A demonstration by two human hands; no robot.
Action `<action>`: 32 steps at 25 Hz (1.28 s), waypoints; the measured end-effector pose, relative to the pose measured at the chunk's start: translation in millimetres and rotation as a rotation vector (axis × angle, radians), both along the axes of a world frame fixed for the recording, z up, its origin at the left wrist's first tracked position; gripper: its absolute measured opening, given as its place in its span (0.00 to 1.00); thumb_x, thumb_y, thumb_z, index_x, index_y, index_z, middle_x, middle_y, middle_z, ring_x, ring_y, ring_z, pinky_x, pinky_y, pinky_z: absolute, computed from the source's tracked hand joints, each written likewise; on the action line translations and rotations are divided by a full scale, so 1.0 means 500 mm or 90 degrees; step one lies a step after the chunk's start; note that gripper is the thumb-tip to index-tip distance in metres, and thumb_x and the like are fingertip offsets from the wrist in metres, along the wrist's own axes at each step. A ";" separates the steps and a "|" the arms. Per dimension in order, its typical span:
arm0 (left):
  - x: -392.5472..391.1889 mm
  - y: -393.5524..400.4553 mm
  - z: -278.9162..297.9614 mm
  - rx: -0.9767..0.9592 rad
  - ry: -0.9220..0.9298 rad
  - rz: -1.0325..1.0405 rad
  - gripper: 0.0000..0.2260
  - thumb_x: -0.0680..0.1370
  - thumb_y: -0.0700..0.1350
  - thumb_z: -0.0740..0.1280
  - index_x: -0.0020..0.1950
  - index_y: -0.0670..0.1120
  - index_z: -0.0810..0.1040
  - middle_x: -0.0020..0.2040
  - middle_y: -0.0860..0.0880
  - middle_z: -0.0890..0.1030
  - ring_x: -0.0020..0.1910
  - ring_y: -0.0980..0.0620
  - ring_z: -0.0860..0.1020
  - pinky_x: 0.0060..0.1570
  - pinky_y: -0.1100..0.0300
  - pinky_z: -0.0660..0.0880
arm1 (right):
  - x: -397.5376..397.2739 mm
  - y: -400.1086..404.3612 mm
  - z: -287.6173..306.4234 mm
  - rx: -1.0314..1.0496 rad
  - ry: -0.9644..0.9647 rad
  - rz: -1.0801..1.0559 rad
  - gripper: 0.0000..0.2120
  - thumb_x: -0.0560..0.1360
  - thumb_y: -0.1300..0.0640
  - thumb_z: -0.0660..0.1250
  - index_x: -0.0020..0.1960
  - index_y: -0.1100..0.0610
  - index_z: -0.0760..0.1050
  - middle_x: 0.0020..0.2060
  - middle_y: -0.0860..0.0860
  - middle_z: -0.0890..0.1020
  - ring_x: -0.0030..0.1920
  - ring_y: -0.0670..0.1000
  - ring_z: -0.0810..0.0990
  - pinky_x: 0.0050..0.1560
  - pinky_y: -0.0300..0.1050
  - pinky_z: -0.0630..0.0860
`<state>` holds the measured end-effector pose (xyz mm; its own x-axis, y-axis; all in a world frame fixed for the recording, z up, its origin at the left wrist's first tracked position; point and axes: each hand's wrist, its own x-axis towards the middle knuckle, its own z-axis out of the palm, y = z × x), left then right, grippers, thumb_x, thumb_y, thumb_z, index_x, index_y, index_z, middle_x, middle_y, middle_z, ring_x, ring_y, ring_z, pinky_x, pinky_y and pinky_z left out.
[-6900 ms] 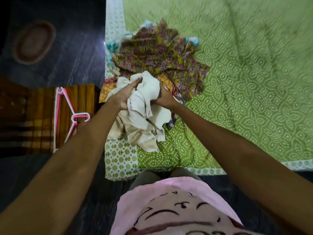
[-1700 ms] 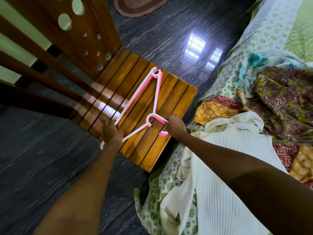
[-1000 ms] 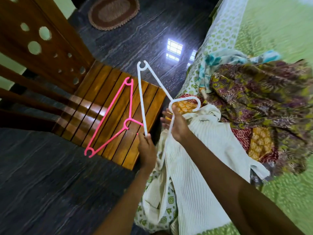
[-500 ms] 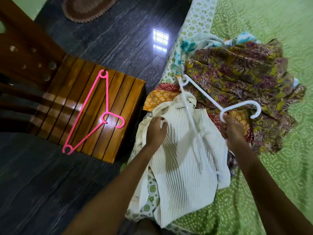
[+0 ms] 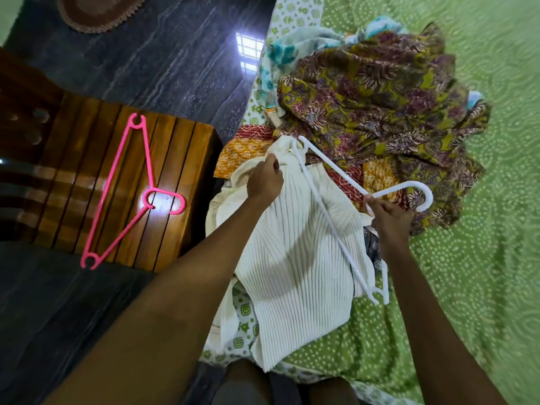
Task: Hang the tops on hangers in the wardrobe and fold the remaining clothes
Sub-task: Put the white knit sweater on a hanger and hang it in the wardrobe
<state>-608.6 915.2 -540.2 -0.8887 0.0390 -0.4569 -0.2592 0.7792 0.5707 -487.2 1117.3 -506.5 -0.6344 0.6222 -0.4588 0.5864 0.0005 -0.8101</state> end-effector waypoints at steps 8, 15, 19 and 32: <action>0.054 -0.012 0.048 0.100 0.115 0.215 0.20 0.74 0.35 0.61 0.25 0.45 0.59 0.23 0.50 0.60 0.24 0.56 0.58 0.29 0.58 0.54 | 0.008 0.021 0.045 -0.016 0.091 0.010 0.11 0.74 0.54 0.69 0.34 0.53 0.81 0.23 0.43 0.78 0.27 0.42 0.73 0.32 0.36 0.70; 0.102 -0.019 0.074 0.089 0.139 0.235 0.16 0.69 0.29 0.60 0.52 0.36 0.82 0.54 0.39 0.81 0.58 0.42 0.76 0.53 0.51 0.75 | 0.008 0.050 0.097 0.127 0.111 0.178 0.13 0.70 0.46 0.71 0.30 0.50 0.80 0.23 0.47 0.79 0.28 0.53 0.76 0.35 0.48 0.72; 0.128 -0.021 0.096 0.051 0.149 0.156 0.21 0.67 0.30 0.64 0.59 0.37 0.78 0.60 0.41 0.77 0.65 0.43 0.70 0.61 0.51 0.69 | -0.009 0.063 0.153 0.275 0.076 0.302 0.19 0.68 0.41 0.71 0.37 0.58 0.84 0.24 0.49 0.80 0.22 0.45 0.72 0.31 0.44 0.68; 0.151 -0.090 0.113 0.068 0.124 0.042 0.24 0.69 0.28 0.63 0.65 0.39 0.74 0.62 0.40 0.76 0.62 0.42 0.73 0.54 0.54 0.73 | -0.109 -0.025 0.281 0.572 0.155 0.556 0.25 0.68 0.36 0.63 0.40 0.56 0.85 0.29 0.56 0.83 0.32 0.56 0.80 0.33 0.44 0.70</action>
